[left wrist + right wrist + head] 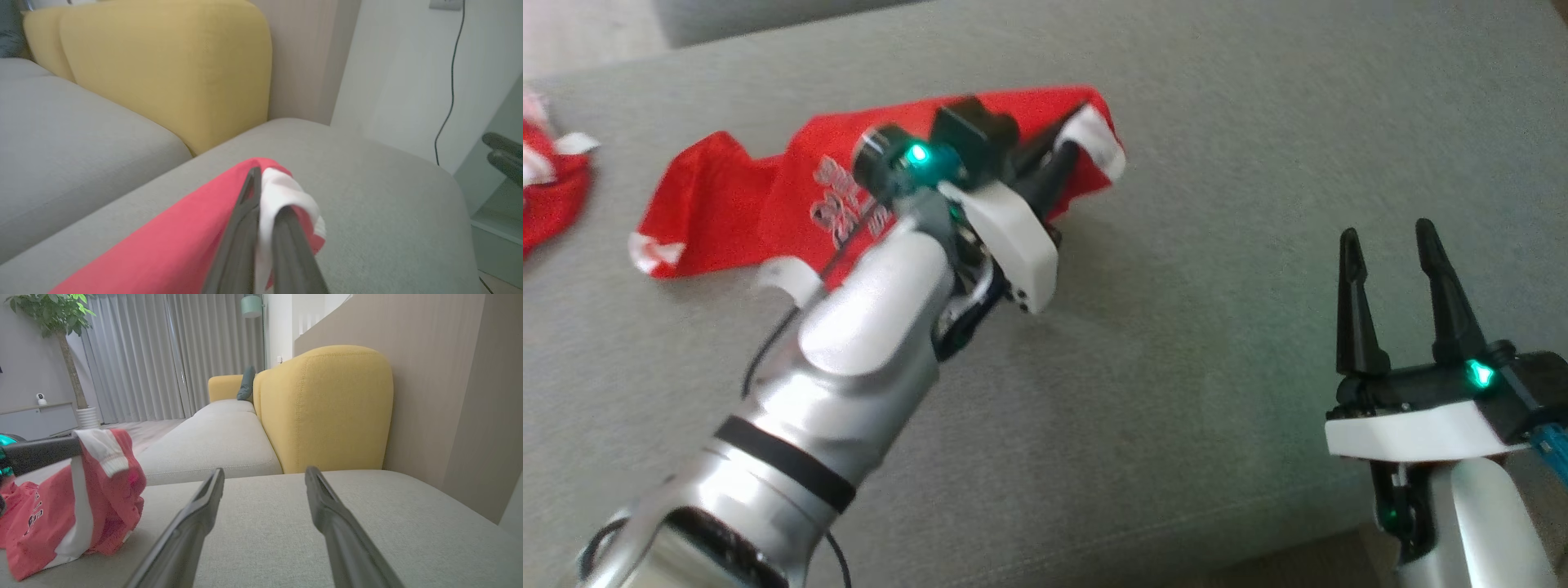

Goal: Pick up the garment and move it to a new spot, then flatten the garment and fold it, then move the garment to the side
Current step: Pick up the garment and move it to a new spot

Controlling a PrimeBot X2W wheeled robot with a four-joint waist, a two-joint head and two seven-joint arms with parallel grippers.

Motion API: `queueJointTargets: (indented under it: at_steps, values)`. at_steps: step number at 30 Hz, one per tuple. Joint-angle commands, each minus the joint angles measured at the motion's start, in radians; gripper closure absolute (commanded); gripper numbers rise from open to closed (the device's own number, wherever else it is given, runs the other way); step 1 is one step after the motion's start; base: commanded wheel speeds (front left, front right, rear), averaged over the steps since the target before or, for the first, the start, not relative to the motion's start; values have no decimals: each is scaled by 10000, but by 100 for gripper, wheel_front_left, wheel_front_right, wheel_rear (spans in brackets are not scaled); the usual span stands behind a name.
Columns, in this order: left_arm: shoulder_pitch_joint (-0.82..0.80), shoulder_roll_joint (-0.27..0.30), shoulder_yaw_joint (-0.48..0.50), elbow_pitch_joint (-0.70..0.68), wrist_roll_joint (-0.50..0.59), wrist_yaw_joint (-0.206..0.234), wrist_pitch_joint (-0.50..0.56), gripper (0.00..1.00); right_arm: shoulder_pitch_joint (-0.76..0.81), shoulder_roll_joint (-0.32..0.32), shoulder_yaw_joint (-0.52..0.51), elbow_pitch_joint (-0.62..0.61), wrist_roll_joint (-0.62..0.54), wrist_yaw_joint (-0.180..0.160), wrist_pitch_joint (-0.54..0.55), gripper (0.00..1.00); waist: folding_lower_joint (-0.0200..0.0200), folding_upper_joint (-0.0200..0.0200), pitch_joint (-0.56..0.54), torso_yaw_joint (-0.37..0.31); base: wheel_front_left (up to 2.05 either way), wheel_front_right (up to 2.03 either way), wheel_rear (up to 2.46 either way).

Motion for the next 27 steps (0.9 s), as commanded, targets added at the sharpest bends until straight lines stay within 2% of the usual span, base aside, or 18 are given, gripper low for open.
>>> queueJointTargets:
  at_steps: [1, 9, 10, 13, 22, 27]
  values:
    - [-307, 72, 116, -90, -111, 16, -150, 100, -307, -49, 297, -374, 102, 75, -57, 0, 1, -1, 418, -468, 0, 0, 0]
    - [-11, -140, -1058, 891, -579, 23, -437, 100, -427, -49, 483, -355, 380, 75, -57, 0, 1, -1, 973, -1153, 0, 0, 0]
    - [40, -141, -1189, 930, -674, 60, -461, 93, -437, -49, 487, -345, 395, 75, -57, 0, 1, -1, 990, -1178, 0, 0, 0]
    - [152, -143, -1527, 1069, -884, 267, -533, 0, -452, -49, 457, -299, 417, 75, -57, 0, 1, -1, 990, -1146, 0, 0, 0]
    - [221, -145, -2107, 1022, -958, 757, -674, 0, -452, -49, 301, -193, 272, 75, -57, 0, 1, -1, 496, -328, 0, 0, 0]
    - [742, -129, -1461, 135, -690, 1149, -684, 0, -343, -49, 101, -100, 140, 75, -57, 0, 1, -1, -36, 322, 0, 0, 0]
